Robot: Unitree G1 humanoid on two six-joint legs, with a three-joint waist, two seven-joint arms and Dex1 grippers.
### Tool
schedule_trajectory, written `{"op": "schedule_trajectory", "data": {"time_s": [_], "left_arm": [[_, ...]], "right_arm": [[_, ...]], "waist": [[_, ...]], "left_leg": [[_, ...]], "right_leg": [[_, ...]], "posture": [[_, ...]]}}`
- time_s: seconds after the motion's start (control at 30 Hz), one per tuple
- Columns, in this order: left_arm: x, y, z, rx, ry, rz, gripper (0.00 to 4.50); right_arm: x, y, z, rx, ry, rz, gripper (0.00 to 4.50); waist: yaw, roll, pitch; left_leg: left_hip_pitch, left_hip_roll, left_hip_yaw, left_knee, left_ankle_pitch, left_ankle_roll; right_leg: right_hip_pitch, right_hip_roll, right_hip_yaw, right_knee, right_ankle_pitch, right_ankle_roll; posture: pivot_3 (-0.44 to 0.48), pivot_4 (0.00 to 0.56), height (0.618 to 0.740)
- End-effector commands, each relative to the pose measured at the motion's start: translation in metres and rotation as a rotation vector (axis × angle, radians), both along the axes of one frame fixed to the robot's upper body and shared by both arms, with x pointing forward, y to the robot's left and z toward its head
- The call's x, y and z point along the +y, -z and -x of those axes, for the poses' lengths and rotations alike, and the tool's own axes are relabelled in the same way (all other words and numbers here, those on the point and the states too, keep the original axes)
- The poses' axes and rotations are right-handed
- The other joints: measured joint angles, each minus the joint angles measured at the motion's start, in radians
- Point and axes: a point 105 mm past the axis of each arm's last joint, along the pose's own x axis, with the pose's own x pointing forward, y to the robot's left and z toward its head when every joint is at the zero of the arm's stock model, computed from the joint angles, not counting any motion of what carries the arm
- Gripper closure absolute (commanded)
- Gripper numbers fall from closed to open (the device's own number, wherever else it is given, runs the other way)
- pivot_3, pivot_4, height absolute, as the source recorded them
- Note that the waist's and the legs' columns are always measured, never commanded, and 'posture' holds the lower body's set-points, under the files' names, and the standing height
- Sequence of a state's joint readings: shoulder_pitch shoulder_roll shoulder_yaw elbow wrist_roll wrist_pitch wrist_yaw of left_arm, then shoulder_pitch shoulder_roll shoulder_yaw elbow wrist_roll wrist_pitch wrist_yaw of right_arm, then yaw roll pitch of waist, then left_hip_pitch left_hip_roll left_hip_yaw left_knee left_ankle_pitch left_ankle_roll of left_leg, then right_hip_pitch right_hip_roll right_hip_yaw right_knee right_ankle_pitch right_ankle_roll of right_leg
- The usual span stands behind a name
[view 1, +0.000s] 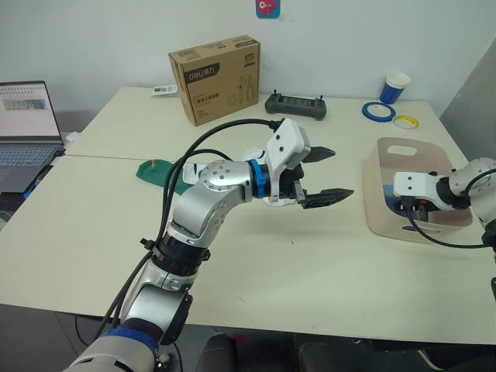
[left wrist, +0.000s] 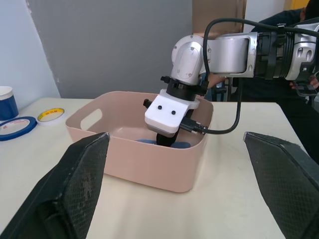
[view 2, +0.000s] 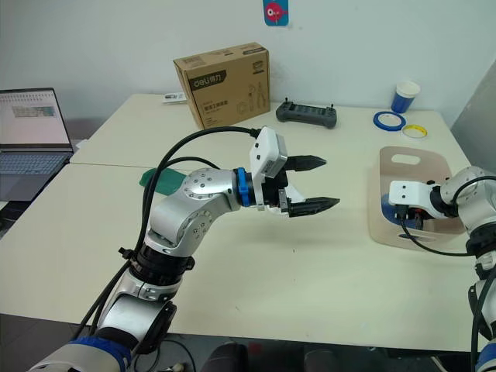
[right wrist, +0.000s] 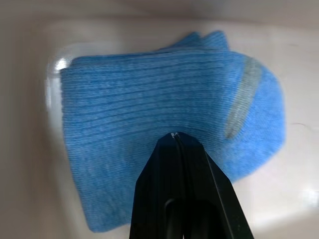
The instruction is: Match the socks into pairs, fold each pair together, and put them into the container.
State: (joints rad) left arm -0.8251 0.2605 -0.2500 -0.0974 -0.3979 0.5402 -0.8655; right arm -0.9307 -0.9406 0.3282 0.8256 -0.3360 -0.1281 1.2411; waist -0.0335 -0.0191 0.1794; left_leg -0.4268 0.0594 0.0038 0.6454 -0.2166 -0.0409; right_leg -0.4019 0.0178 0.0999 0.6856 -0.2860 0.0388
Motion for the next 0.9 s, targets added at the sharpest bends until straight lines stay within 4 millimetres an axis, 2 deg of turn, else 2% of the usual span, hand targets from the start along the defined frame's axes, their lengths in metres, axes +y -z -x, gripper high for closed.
{"op": "schedule_trajectory", "data": {"time_s": [0.03,0.13,0.23,0.3,0.33,0.4,0.43,0.53,0.63,0.77,0.9], "left_arm": [[0.003,-0.012,0.005,-0.049,0.005,0.015,0.0],[0.011,-0.01,0.001,-0.045,-0.025,0.012,0.0],[0.024,-0.007,-0.005,-0.037,-0.081,0.013,0.0],[0.036,-0.002,-0.01,-0.031,-0.126,0.004,0.0],[0.047,0.002,-0.013,-0.025,-0.17,0.001,0.0],[0.068,0.01,-0.02,-0.025,-0.265,0.001,0.0],[0.082,0.014,-0.022,-0.026,-0.327,0.006,0.0],[0.114,0.028,-0.021,-0.009,-0.472,0.01,0.0],[0.139,0.04,-0.017,0.014,-0.585,0.025,0.0],[0.179,0.077,-0.001,0.07,-0.778,0.048,0.0],[0.198,0.101,0.014,0.096,-0.894,0.075,0.0]], "right_arm": [[-0.006,-0.051,-0.009,-0.165,0.002,0.02,4.49],[0.003,-0.094,-0.016,-0.298,-0.013,0.006,4.49],[0.026,-0.131,-0.024,-0.438,-0.044,-0.088,4.49],[0.049,-0.149,-0.029,-0.529,-0.069,-0.219,4.49],[0.077,-0.155,-0.03,-0.554,-0.099,-0.38,4.32],[0.111,-0.158,-0.023,-0.541,-0.134,-0.592,3.95],[0.129,-0.152,-0.016,-0.511,-0.152,-0.685,3.59],[0.163,-0.12,0.003,-0.43,-0.154,-0.84,2.53],[0.177,-0.095,0.014,-0.42,-0.106,-0.926,1.55],[0.181,-0.05,0.029,-0.429,0.005,-1.012,0.08],[0.175,-0.012,0.044,-0.419,0.073,-1.01,0.03]], "waist": [[0.0,0.0,0.0],[0.0,0.0,0.0],[-0.004,0.0,0.0],[-0.009,0.0,0.0],[-0.015,0.0,0.0],[-0.027,0.0,0.0],[-0.028,0.0,0.0],[-0.021,0.0,0.0],[-0.002,0.0,0.0],[0.004,0.0,-0.001],[0.005,-0.002,-0.001]], "left_leg": [[0.0,0.0,0.0,0.0,0.0,0.0],[0.0,0.0,0.0,0.0,0.0,0.0],[0.001,0.0,0.0,0.0,0.0,0.0],[0.002,0.0,0.0,0.0,0.0,0.0],[0.002,0.0,-0.001,0.0,0.0,0.0],[0.002,0.001,-0.001,0.0,0.0,0.0],[0.003,0.001,-0.001,0.0,0.0,0.0],[0.003,0.003,-0.004,0.0,0.0,0.0],[0.001,0.003,-0.005,0.0,0.0,-0.001],[0.0,0.0,-0.002,0.001,0.0,-0.001],[0.0,-0.001,-0.002,0.001,0.0,-0.001]], "right_leg": [[0.0,0.0,0.0,0.0,0.0,0.0],[-0.001,0.0,0.0,0.002,0.0,0.0],[-0.001,0.0,0.0,0.004,0.0,0.0],[-0.001,0.0,0.0,0.005,0.0,0.0],[-0.001,0.001,0.0,0.006,0.0,0.0],[-0.001,0.001,0.0,0.009,0.0,0.0],[-0.001,0.001,0.001,0.011,0.0,0.0],[-0.002,0.003,-0.003,0.013,-0.001,-0.001],[-0.003,0.003,-0.004,0.013,-0.001,-0.001],[-0.002,-0.001,-0.002,0.011,-0.001,-0.001],[-0.002,-0.002,-0.002,0.01,-0.001,-0.001]], "posture": [[0.0,0.15,0.74],[0.0,0.15,0.74],[0.0,0.15,0.74],[0.0,0.15,0.74],[0.0,0.15,0.74],[0.0,0.15,0.74],[0.0,0.15,0.74],[0.0,0.15,0.74],[0.0,0.15,0.74],[0.0,0.15,0.74],[0.0,0.15,0.74]]}}
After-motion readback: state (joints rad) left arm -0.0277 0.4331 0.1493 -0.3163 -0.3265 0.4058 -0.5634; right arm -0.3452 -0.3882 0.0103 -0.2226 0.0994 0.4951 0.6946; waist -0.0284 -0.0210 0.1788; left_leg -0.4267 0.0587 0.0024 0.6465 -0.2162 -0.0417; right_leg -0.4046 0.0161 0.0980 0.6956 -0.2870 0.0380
